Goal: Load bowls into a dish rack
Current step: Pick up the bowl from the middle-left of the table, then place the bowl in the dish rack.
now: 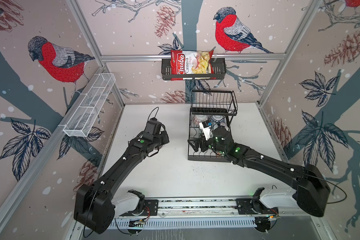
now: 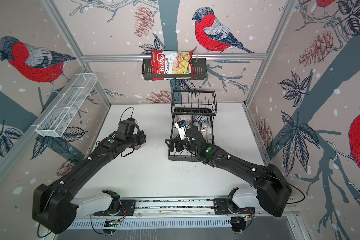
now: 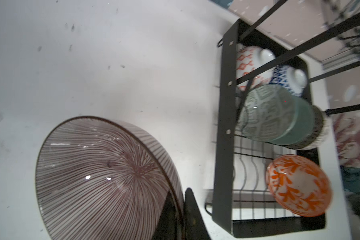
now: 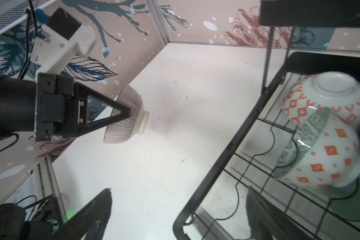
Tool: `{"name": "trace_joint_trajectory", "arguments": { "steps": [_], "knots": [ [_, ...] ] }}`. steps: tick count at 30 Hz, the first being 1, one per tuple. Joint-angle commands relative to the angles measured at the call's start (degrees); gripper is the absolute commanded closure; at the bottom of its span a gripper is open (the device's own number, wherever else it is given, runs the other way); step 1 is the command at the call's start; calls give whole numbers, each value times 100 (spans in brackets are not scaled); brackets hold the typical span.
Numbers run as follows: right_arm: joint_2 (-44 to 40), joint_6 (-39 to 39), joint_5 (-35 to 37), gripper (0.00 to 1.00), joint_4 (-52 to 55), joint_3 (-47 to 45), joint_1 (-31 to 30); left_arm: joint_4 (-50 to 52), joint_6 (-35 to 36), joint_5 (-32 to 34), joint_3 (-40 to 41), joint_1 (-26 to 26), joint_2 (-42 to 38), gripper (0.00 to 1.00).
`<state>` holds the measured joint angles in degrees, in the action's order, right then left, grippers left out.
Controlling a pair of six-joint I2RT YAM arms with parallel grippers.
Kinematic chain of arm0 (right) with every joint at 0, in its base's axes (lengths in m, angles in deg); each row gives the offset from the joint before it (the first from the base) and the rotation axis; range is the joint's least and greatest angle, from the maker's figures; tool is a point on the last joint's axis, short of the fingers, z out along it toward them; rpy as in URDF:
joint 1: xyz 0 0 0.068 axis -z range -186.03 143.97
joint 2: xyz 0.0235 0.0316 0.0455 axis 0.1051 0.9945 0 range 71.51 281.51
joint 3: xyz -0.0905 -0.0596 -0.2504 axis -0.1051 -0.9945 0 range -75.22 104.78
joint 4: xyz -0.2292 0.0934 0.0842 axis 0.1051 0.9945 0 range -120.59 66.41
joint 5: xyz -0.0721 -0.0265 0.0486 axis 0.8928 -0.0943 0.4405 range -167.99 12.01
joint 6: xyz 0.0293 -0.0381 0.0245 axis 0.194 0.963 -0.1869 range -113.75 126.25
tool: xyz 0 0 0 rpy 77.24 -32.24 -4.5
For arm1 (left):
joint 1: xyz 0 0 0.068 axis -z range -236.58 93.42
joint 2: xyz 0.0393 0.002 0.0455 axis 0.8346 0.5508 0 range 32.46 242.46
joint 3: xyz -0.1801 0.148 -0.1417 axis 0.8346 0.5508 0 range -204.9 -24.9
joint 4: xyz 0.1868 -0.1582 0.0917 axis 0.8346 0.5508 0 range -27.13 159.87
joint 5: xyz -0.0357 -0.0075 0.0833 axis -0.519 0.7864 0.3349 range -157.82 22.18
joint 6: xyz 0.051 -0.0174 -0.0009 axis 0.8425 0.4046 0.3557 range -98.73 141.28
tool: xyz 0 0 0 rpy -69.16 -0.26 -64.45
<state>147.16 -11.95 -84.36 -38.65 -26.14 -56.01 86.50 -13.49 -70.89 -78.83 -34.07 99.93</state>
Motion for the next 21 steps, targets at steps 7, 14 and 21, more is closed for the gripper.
{"name": "trace_joint_trajectory", "arguments": {
  "steps": [7,14,21],
  "knots": [
    [141,-263,-330,0,-990,-37,-339,-1863,-840,-1430,99,17,-336,100],
    [439,-135,-47,0,-1138,138,-482,-2739,-1448,-2199,238,70,-282,100],
    [659,-80,-48,0,-1285,344,-533,-2900,-1568,-2398,227,227,-199,100]
  ]
}}
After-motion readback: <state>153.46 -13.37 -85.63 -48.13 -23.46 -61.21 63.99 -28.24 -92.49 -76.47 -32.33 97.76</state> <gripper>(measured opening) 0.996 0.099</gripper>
